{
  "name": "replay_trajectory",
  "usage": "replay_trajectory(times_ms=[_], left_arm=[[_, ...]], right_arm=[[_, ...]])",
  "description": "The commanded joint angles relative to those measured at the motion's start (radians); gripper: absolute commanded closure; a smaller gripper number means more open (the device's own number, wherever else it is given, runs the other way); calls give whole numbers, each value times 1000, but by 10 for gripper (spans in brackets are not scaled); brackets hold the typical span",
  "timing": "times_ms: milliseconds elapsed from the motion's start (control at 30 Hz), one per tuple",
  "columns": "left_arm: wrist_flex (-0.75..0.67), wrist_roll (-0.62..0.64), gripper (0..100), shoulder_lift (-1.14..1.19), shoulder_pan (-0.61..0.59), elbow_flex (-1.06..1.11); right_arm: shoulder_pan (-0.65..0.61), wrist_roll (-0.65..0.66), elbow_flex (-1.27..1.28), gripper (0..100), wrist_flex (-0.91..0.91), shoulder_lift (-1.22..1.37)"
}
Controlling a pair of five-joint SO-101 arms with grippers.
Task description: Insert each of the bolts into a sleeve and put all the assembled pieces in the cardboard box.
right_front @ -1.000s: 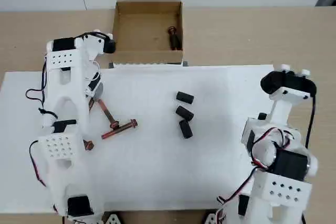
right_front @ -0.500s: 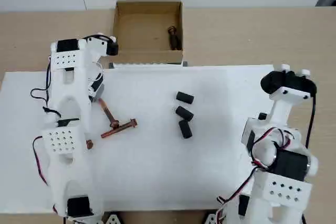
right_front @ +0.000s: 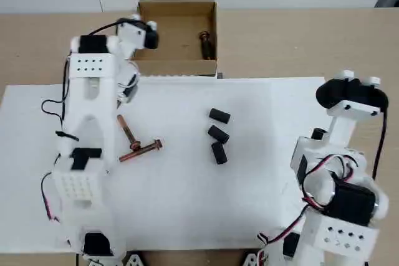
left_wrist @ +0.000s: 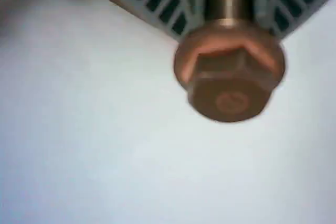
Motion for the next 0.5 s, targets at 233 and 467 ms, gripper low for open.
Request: replay_trajectory(times_ms=[233, 467], left_arm=[[17, 160, 995, -488, 100, 189], [17, 164, 995, -795, 100, 398]], right_arm=[[8, 8, -170, 995, 153, -15], [36, 187, -180, 996, 171, -166]])
